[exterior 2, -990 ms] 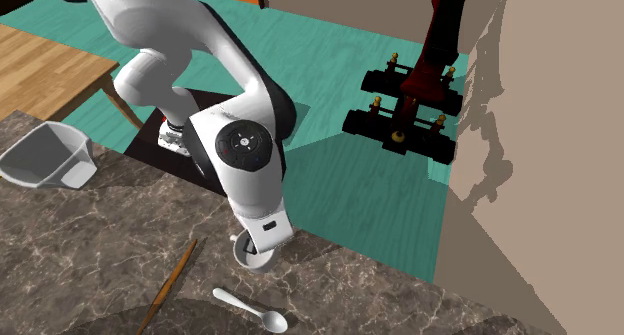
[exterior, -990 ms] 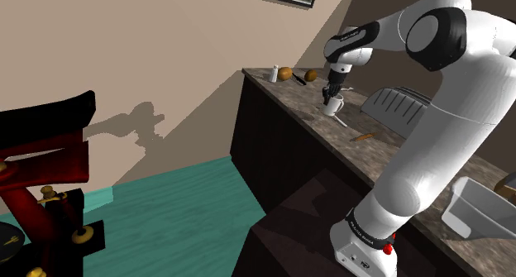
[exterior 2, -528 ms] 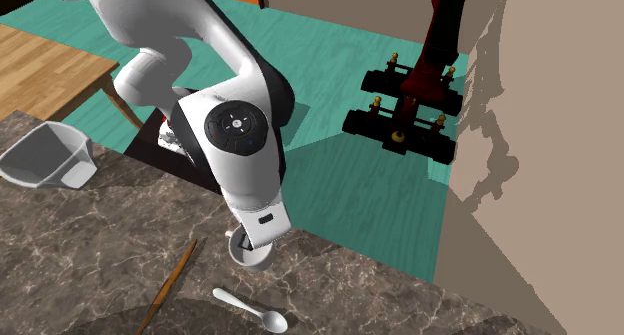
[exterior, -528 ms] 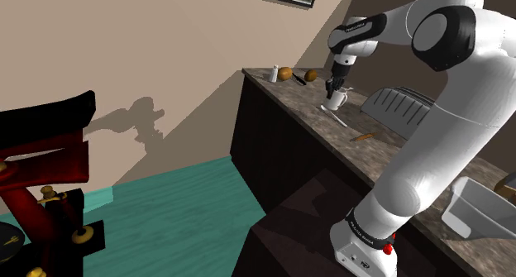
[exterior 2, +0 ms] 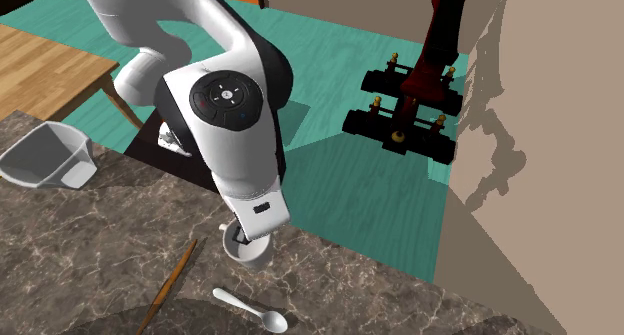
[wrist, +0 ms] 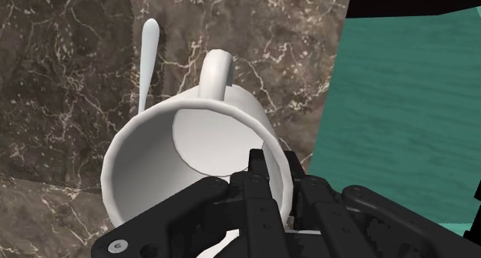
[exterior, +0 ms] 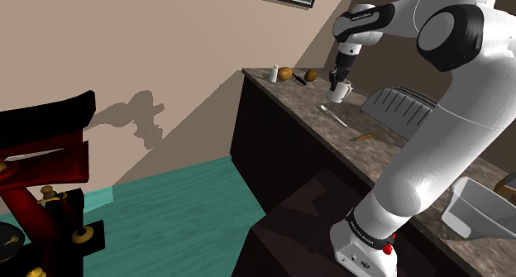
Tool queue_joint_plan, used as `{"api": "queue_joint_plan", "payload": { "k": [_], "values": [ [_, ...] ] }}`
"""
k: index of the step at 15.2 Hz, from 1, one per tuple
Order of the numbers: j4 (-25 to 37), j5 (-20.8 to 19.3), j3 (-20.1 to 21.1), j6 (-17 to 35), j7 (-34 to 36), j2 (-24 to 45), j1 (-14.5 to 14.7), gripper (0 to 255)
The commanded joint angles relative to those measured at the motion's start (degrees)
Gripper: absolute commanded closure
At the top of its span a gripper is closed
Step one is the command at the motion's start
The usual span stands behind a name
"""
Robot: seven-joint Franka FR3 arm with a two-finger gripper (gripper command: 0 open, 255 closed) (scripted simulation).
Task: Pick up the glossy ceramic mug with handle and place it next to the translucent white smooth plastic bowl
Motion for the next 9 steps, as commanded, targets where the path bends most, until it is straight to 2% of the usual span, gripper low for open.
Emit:
{"api": "queue_joint_plan", "payload": {
  "k": [1, 9],
  "values": [
    [1.2, -0.2, 0.0, -1.5, 0.0, -0.4, 0.0, 255],
    [6.7, -0.4, 0.0, -7.6, -0.2, -0.9, 0.1, 255]
  ]
}}
